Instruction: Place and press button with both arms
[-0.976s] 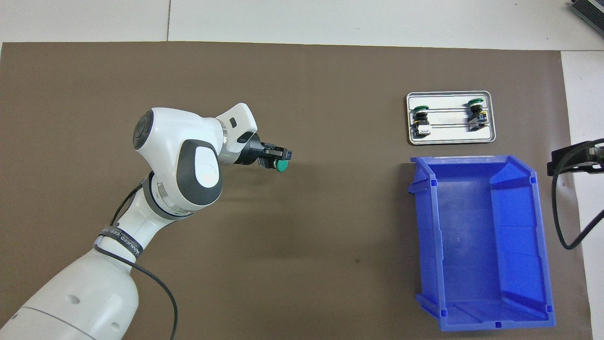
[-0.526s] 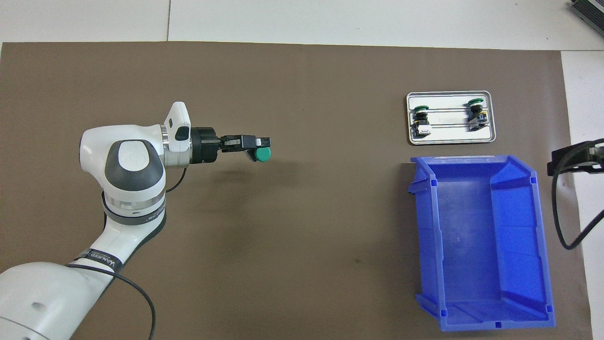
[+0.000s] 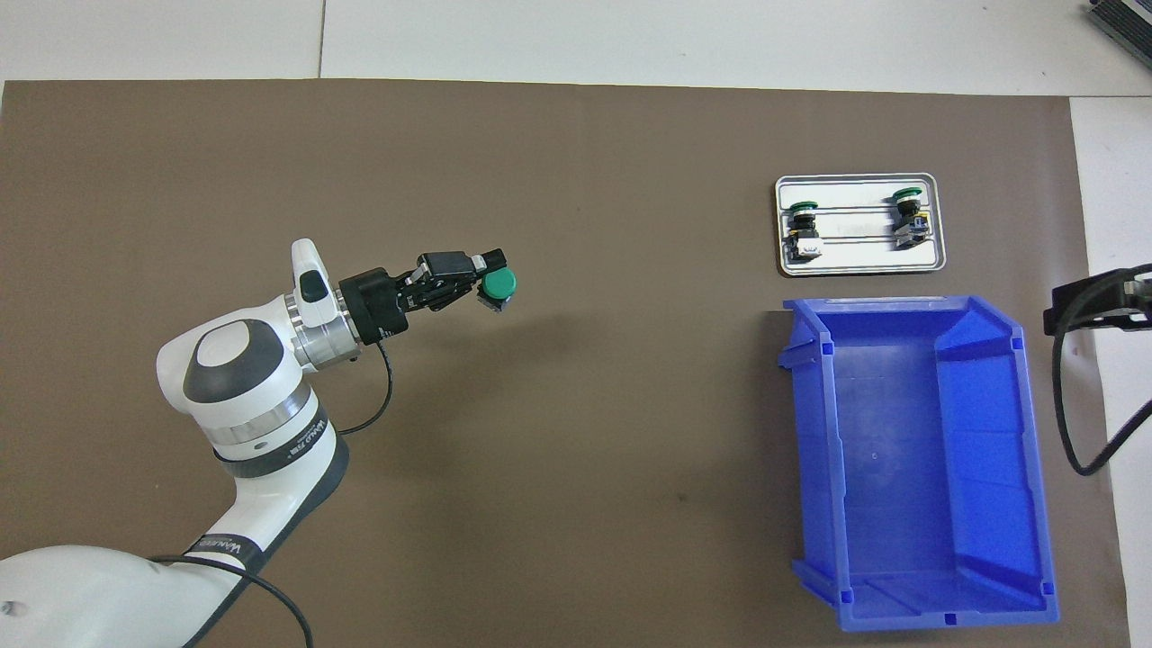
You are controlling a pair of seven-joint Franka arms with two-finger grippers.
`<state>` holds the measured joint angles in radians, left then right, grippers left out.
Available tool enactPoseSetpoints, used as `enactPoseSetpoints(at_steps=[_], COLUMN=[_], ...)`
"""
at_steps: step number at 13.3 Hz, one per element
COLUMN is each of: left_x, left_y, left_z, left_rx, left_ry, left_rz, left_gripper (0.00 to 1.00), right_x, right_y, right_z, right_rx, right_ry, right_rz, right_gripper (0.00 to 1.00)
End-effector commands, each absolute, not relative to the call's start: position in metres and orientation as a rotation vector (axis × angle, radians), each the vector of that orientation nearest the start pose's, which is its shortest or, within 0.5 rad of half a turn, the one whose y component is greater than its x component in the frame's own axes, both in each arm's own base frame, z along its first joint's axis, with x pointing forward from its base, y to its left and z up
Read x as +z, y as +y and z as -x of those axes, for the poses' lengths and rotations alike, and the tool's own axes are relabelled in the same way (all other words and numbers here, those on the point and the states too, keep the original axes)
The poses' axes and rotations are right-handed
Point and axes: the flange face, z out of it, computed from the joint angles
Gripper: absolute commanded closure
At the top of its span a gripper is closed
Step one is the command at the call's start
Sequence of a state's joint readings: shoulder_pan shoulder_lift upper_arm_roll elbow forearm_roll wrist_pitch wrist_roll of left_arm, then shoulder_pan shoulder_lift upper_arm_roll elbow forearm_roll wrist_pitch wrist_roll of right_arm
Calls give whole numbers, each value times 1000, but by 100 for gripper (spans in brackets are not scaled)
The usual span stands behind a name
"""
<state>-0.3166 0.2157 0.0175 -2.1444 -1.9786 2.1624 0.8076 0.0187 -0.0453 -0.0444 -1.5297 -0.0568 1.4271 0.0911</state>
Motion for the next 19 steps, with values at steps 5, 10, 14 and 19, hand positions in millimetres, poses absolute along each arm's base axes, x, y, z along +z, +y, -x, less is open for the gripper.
enactPoseSetpoints(at_steps=[5,10,14,19], left_x=[302,263,246,236], left_y=[-173,-147,-135,-128], left_z=[-530,-526,-516,-498], left_rx=[344,404,439,423], left_ry=[576,616,660,678], left_rz=[-1605,-1644,-1649,-1656], left_gripper=[100,100,100,100], right_x=[659,659,659,659], right_y=[-21,-22,-22,-22], right_z=[-524,-524,-524,-524], right_rx=[98,99,99,96], right_ry=[189,192,192,192], right_rz=[3170,3169,3169,3169], right_gripper=[0,0,0,0])
